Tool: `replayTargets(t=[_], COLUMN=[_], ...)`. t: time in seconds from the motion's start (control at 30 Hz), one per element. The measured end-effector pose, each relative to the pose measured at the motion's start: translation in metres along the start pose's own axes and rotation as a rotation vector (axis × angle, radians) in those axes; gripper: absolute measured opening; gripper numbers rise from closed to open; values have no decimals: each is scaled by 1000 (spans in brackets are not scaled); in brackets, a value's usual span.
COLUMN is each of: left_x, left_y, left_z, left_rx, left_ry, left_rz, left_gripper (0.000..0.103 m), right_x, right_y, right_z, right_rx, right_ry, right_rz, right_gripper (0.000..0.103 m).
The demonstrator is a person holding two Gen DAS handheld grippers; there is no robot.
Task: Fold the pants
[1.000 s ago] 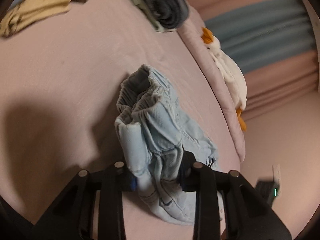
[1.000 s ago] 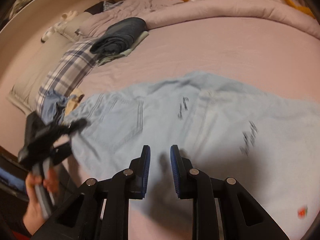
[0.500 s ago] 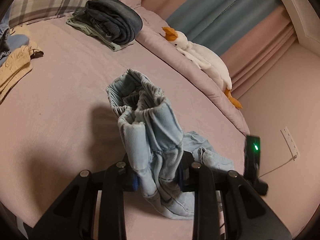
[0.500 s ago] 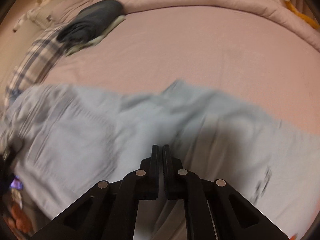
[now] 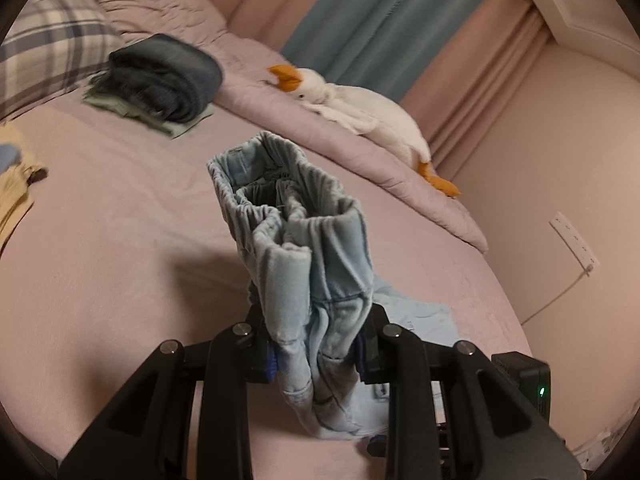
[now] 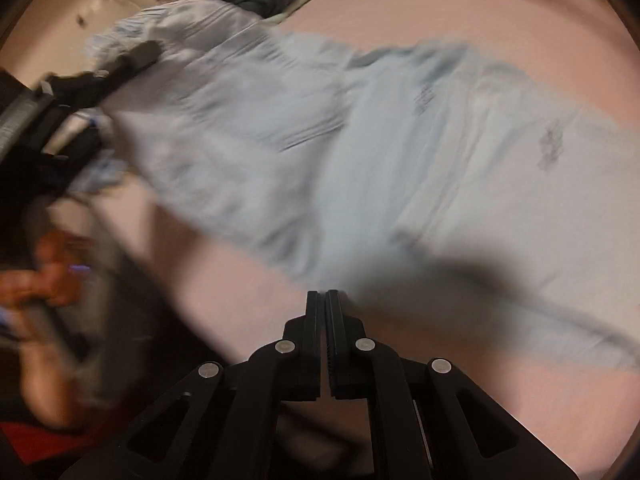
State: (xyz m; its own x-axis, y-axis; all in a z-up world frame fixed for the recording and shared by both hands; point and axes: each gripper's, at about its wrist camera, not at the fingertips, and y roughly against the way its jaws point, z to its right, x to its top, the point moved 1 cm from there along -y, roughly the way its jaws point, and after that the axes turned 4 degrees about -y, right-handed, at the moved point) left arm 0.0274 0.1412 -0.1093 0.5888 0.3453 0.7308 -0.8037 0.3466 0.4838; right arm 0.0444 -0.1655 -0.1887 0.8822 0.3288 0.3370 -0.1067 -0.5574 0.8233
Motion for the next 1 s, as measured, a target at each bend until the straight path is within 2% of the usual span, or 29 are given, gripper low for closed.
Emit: replayTargets(t=[0.03, 0.1, 0.17, 0.2, 0.23, 0.27, 0.3, 0.33, 0.37, 0.43, 0.5, 0.57, 0.63, 0.67, 0.7, 0.73, 0.83, 0.9, 0.97, 1.0], left_x=[3, 6, 9, 10, 11, 11, 11, 10, 8, 4, -3, -13, -25, -33, -41, -49, -71, -80, -79, -75], left_y=[-1, -3, -7, -9, -13, -17, -22, -26, -31, -43, -55, -70, -89, -95, -105, -115, -138, -142, -134, -128], left_z=[4, 12, 24, 30, 37, 46, 54, 61, 69, 86, 103, 118, 131, 137, 142, 146, 156, 163, 162, 157], left_rx=[-8, -25, -42, -52, -65, -78, -89, -96, -106, -127, -138, -139, -137, -140, -136, -131, -129, -106, -123, -148], left_ry=[-8, -15, -33, -45, -58, -74, -94, -110, -130, -176, -224, -277, -322, -346, -371, -392, -467, -541, -557, -532], left_rz=[2, 2, 2, 1, -1, -4, -12, -20, -30, -58, -87, -123, -173, -200, -231, -258, -350, -364, -352, -353], left_gripper=[27, 27, 27, 27, 26, 26, 25, 25, 25, 25, 25, 25, 25, 26, 29, 31, 40, 41, 52, 62], right_x=[1, 10, 21, 25, 27, 27, 24, 20, 18, 12, -1, -12, -24, -30, -34, -37, -31, -26, -26, -26], right_y=[11, 30, 42, 42, 37, 20, 6, 9, 13, 26, 43, 59, 68, 70, 71, 68, 55, 55, 60, 62], right_z=[4, 16, 38, 47, 52, 57, 63, 68, 74, 100, 130, 157, 183, 195, 206, 214, 202, 199, 197, 196], right_rx=[6, -71, -47, -71, -122, -168, -164, -125, -79, 102, 222, 352, 566, 678, 768, 839, 840, 823, 796, 759], right_ry=[3, -4, -104, -125, -124, -115, -120, -133, -164, -304, -426, -529, -655, -720, -771, -807, -824, -821, -815, -807], right_rz=[44, 157, 244, 271, 278, 235, 195, 237, 237, 255, 319, 395, 471, 507, 529, 531, 472, 444, 427, 417], right_gripper=[6, 6, 6, 6, 6, 6, 6, 6, 6, 6, 26, 41, 54, 64, 70, 72, 74, 78, 80, 80])
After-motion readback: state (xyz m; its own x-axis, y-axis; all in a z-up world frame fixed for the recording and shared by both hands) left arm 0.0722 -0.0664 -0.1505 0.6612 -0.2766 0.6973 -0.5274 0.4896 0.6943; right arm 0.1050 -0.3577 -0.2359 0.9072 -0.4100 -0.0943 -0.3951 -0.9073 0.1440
